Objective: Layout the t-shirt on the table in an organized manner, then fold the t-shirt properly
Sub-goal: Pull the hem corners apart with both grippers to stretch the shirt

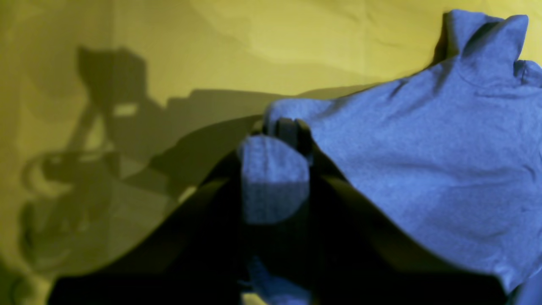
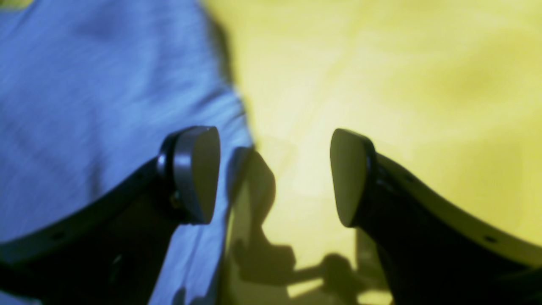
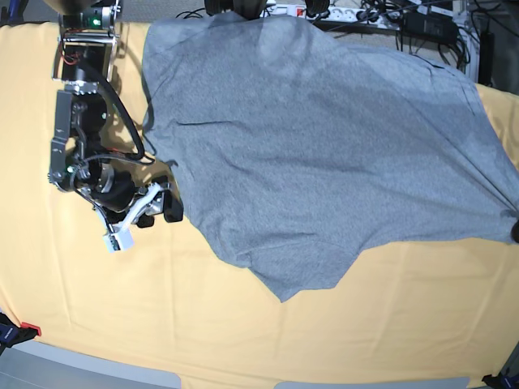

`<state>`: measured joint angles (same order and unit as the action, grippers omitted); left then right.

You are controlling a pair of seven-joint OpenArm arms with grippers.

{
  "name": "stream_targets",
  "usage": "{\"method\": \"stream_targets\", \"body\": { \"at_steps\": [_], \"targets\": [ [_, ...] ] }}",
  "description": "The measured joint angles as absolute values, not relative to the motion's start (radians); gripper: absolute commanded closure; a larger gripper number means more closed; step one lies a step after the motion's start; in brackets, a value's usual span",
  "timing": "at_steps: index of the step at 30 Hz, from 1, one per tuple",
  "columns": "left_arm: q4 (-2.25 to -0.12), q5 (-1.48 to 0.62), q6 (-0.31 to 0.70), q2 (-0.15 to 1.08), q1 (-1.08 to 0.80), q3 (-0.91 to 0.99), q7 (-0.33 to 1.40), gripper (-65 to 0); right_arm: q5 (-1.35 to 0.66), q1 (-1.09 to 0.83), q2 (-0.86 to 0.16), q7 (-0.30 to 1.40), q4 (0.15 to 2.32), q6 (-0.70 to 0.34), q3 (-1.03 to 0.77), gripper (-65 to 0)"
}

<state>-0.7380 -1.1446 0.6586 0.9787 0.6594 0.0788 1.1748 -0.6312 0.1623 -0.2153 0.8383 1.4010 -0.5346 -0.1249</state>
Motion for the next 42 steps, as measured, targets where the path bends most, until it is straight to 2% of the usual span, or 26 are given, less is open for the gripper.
{"method": "stream_targets", "body": {
  "at_steps": [6, 11, 16, 17, 18, 21, 22, 28, 36, 42],
  "targets": [
    [-0.739, -1.171, 0.659, 0.978, 0.659, 0.078, 1.178, 0.0, -0.671, 0.268, -0.184, 0.830, 1.192, -0.570, -0.127, -41.8],
    [-0.739, -1.183, 0.659, 0.979, 0.656, 0.078, 1.179, 0.0, -0.888, 0.320, -0.157, 0.944, 1.025, -0.701, -0.133, -41.8],
    [-0.739, -1.199, 0.659, 0.973, 0.656, 0.078, 1.178, 0.0, -0.933, 0.336, -0.119, 1.010, 1.000, -0.701, -0.132, -41.2],
    [-0.739, -1.200, 0.659, 0.970, 0.654, 0.078, 1.178, 0.0, -0.932, 0.336, -0.119, 1.004, 1.000, -0.701, -0.132, -38.0],
    [-0.739, -1.200, 0.659, 0.965, 0.654, 0.079, 1.177, 0.0, -0.924, 0.336, -0.121, 1.002, 0.999, -0.701, -0.132, -32.2],
    [-0.739, -1.201, 0.659, 0.941, 0.654, 0.078, 1.177, 0.0, -0.889, 0.358, -0.126, 1.015, 0.995, -0.699, -0.130, -4.6],
    [-0.739, -1.208, 0.659, 0.932, 0.654, 0.079, 1.176, 0.0, -0.887, 0.368, -0.128, 1.023, 0.993, -0.698, -0.128, 0.0],
    [-0.738, -1.287, 0.690, 0.906, 0.660, 0.078, 1.182, 0.0, -0.879, 0.463, -0.178, 1.100, 0.991, -0.692, -0.127, 0.0],
    [-0.739, -1.330, 0.690, 0.855, 0.736, 0.079, 1.186, 0.0, -0.882, 0.557, -0.333, 1.145, 0.992, -0.693, -0.126, 0.0],
    [-0.739, -1.309, 0.690, 0.715, 0.795, 0.079, 1.125, 0.0, -0.864, 0.594, -0.437, 1.136, 0.992, -0.693, -0.126, 0.0]
  ]
}}
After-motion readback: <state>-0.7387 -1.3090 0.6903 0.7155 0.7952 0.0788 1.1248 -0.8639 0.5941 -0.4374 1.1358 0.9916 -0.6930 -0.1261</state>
